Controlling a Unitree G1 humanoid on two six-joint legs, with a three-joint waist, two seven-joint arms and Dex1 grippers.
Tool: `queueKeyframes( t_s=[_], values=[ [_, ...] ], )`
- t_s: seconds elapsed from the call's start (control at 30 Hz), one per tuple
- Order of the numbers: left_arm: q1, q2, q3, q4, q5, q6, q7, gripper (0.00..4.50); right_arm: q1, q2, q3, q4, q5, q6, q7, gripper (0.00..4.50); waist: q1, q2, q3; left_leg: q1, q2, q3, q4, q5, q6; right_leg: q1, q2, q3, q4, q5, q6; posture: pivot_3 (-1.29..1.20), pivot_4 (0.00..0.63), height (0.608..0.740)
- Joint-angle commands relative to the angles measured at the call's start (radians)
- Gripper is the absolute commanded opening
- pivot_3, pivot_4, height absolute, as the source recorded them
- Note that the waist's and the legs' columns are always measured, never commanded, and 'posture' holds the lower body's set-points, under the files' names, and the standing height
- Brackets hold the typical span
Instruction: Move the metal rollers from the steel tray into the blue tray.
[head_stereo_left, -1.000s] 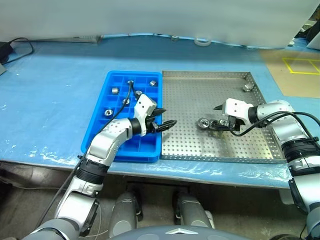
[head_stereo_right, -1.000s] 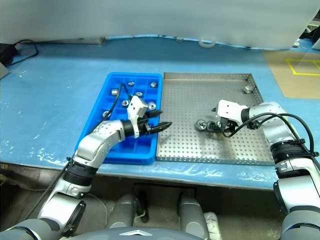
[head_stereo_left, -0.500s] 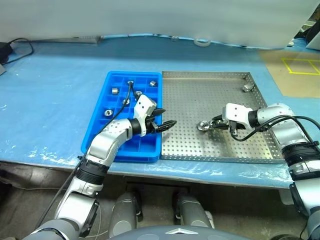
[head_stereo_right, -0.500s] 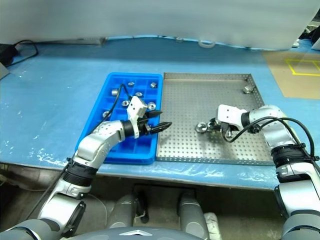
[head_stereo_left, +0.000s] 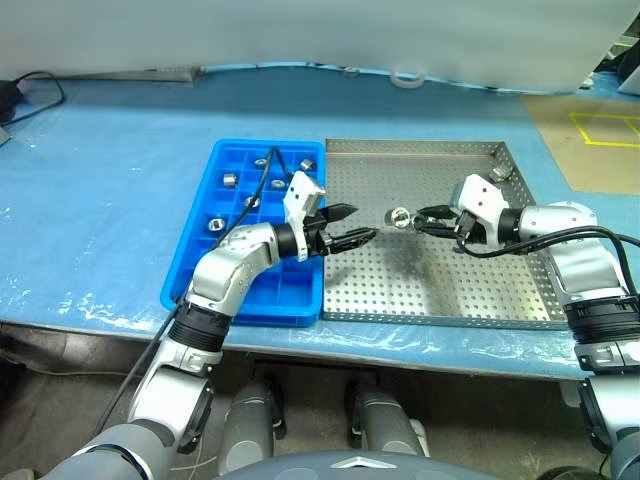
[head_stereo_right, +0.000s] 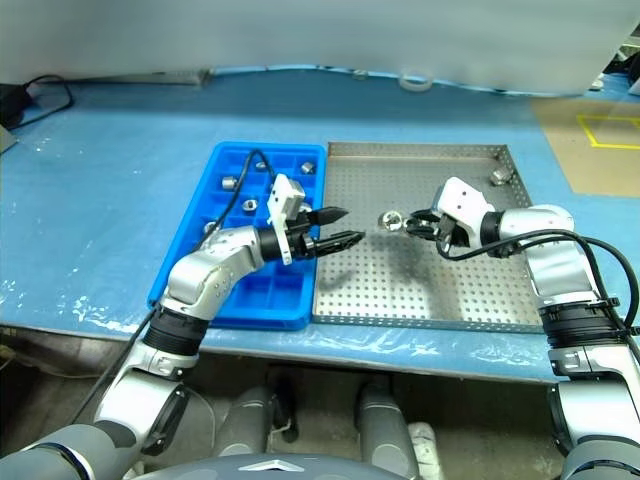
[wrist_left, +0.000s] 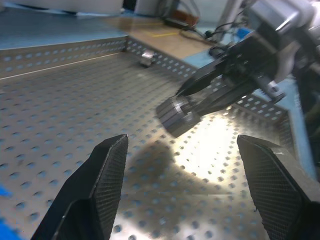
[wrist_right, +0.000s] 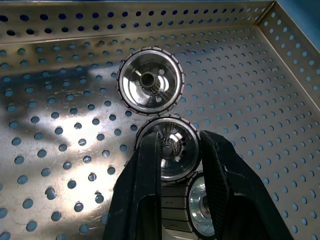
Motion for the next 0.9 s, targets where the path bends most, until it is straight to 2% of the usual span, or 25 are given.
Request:
queueKeyframes(
  t_s=[0.03,0.33,0.63,0.9],
  values=[
    [-0.049,-0.019,0.05,0.027,-0.096,0.072,-0.048,3.69,0.02,-0.018,-0.047,-0.098,0.037,0.029,-0.019,0.75,0.0,0.0,0.0,0.0,0.0,0.0,0.0,0.0,0.0,0.0,0.0,0.0,0.0,0.0,0.0,-0.24,0.15,0.74],
    [-0.107,-0.048,0.016,0.153,-0.075,0.19,-0.032,3.69,0.017,-0.032,-0.056,-0.229,0.016,0.013,-0.065,0.75,-0.005,0.0,0.0,0.0,0.0,0.001,0.0,0.0,0.0,0.0,0.0,0.001,0.0,0.0,0.0,-0.27,0.15,0.74],
    [-0.143,-0.102,0.112,0.218,-0.127,0.24,0.015,3.69,0.033,-0.046,-0.043,-0.327,0.02,0.035,-0.072,0.75,-0.005,0.0,0.0,0.0,0.0,0.001,0.0,0.0,0.0,0.0,0.0,0.001,0.0,0.0,0.0,-0.27,0.15,0.74],
    [-0.152,-0.127,0.141,0.229,-0.13,0.238,0.026,3.69,0.04,-0.043,-0.037,-0.357,0.023,0.048,-0.068,0.75,-0.005,0.0,0.0,0.0,0.0,0.001,0.0,0.0,0.0,0.0,0.0,0.001,-0.001,0.0,0.0,-0.27,0.15,0.74]
  ],
)
